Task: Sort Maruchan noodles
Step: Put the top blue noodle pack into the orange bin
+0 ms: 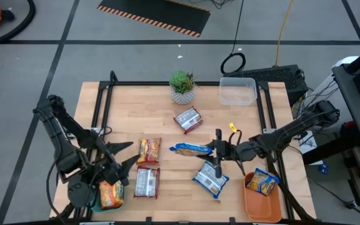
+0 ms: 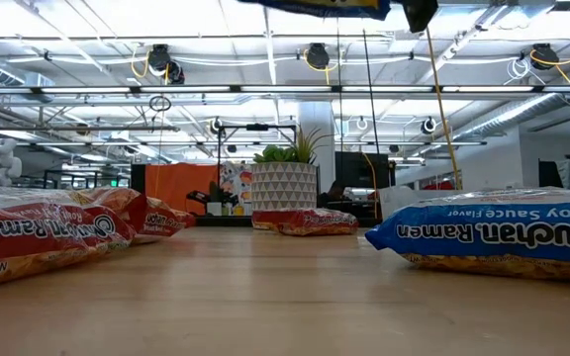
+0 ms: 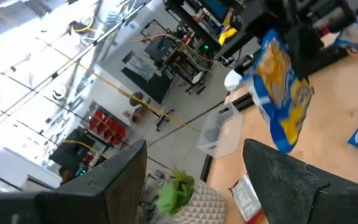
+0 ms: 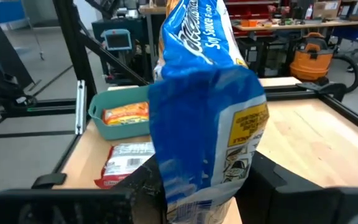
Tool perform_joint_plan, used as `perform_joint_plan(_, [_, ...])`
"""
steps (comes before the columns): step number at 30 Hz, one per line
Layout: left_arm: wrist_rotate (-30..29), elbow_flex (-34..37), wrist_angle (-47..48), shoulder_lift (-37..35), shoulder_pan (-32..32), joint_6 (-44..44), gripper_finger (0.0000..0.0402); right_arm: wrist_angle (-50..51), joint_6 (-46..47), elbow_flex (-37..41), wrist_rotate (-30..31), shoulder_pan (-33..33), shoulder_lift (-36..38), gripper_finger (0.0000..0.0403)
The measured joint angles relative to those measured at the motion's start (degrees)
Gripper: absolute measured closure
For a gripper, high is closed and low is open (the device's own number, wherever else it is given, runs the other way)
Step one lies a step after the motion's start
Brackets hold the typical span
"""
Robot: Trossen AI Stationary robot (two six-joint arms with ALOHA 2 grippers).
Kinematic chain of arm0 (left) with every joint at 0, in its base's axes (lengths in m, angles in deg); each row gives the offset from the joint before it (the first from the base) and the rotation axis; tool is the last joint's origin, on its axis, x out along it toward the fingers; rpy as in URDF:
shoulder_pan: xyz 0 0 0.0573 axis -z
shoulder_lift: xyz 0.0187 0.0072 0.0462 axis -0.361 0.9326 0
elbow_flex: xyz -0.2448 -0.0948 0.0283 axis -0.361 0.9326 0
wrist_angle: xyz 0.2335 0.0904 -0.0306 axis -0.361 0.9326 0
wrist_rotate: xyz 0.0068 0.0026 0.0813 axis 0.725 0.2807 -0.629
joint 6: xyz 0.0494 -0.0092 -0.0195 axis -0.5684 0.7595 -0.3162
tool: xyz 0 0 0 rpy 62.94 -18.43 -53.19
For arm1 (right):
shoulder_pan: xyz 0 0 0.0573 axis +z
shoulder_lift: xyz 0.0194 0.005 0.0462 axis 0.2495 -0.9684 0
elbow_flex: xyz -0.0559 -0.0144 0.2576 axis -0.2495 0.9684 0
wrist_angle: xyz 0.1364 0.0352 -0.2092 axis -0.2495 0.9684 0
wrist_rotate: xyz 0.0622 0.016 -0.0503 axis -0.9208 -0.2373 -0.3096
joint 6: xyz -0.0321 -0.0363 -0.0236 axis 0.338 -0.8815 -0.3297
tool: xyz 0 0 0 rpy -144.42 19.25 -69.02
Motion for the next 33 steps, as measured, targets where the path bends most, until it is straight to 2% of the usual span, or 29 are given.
perform_joint_plan(15, [0.2, 0.0, 0.0, 0.0, 0.0, 9.9, 0.0131, 3.0, 3.4, 0.0, -0.3, 0.6, 0.2, 0.0293])
perform_joint_plan(27, [10.5, 0.0, 0.6, -2.8, 0.0, 15.8, 0.0131, 7.2, 11.4, 0.0, -2.9, 1.0, 2.0, 0.0291])
perform_joint_plan(33, [10.7, 0.0, 1.0, -2.8, 0.0, 16.2, 0.0131, 7.6, 13.7, -2.9, -6.3, 2.1, 3.7, 0.0290])
